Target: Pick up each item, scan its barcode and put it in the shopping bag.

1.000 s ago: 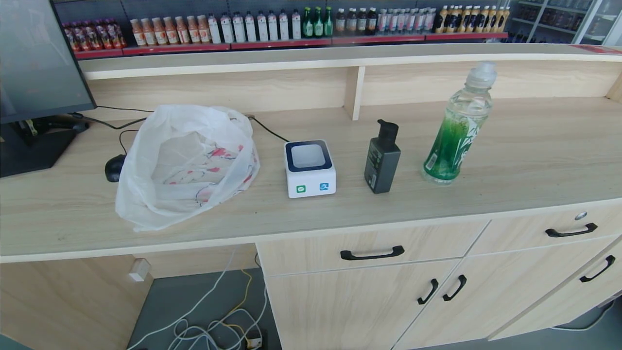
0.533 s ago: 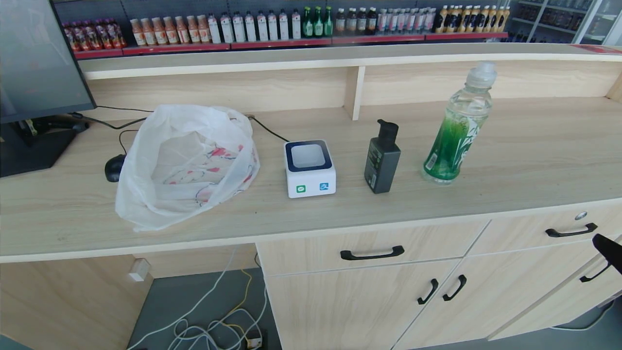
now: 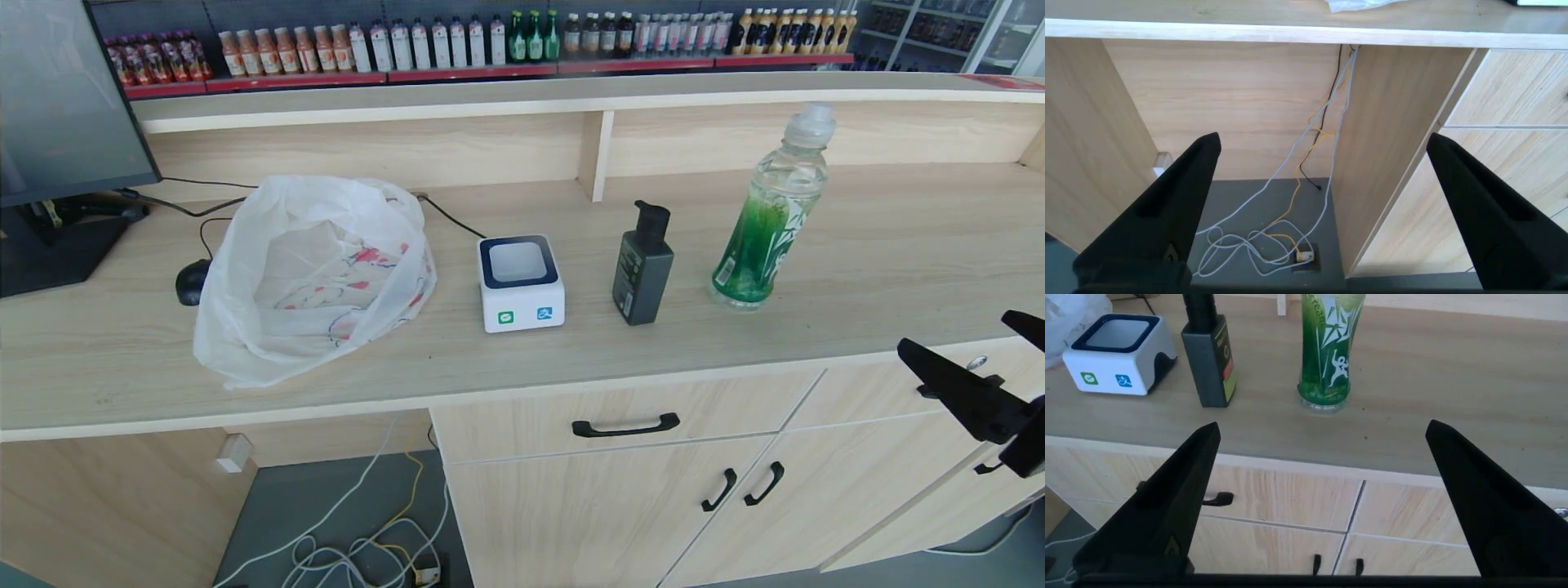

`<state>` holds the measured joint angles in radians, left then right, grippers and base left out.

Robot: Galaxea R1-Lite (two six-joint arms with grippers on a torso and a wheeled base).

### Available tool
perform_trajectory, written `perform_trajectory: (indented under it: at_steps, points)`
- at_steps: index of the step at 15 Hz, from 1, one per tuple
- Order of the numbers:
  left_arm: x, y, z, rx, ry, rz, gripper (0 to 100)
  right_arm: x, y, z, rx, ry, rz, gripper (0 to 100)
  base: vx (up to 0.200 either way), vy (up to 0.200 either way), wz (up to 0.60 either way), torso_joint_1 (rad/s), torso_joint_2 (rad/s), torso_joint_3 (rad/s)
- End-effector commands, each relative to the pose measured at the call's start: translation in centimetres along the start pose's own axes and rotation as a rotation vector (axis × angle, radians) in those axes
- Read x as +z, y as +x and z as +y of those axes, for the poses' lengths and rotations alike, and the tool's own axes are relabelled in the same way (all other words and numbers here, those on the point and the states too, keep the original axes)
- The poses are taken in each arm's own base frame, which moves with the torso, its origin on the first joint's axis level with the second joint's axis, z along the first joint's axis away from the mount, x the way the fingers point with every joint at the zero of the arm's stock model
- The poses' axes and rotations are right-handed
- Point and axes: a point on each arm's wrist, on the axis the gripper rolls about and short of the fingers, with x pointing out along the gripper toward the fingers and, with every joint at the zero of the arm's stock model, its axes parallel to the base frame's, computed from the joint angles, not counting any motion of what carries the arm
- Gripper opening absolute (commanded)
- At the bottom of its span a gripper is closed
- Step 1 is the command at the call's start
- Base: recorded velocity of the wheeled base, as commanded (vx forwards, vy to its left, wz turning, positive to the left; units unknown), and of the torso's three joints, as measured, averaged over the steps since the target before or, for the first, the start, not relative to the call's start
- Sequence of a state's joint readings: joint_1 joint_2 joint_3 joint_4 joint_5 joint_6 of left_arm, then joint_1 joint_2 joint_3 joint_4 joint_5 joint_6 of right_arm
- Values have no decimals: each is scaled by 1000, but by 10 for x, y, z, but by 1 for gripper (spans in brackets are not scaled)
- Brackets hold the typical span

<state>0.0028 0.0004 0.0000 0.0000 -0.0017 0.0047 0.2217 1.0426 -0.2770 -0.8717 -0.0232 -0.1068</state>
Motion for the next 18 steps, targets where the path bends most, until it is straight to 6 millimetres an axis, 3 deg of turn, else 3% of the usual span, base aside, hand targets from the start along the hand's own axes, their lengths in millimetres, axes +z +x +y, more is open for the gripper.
perform_trajectory:
  at_steps: [1, 6, 13, 18]
  points:
    - [0, 0, 0, 0, 1, 0, 100, -15, 20, 4, 19, 0, 69, 100, 0, 0, 0, 0, 0, 0]
    - [0, 0, 0, 0, 0, 0, 100, -27, 41, 17, 82, 5, 53, 100, 0, 0, 0, 0, 0, 0]
    - [0, 0, 0, 0, 0, 0, 100, -22, 50, 19, 114, 7, 36, 100, 0, 0, 0, 0, 0, 0]
    - [0, 0, 0, 0, 0, 0, 100, -18, 77, 29, 152, 15, 29, 100, 0, 0, 0, 0, 0, 0]
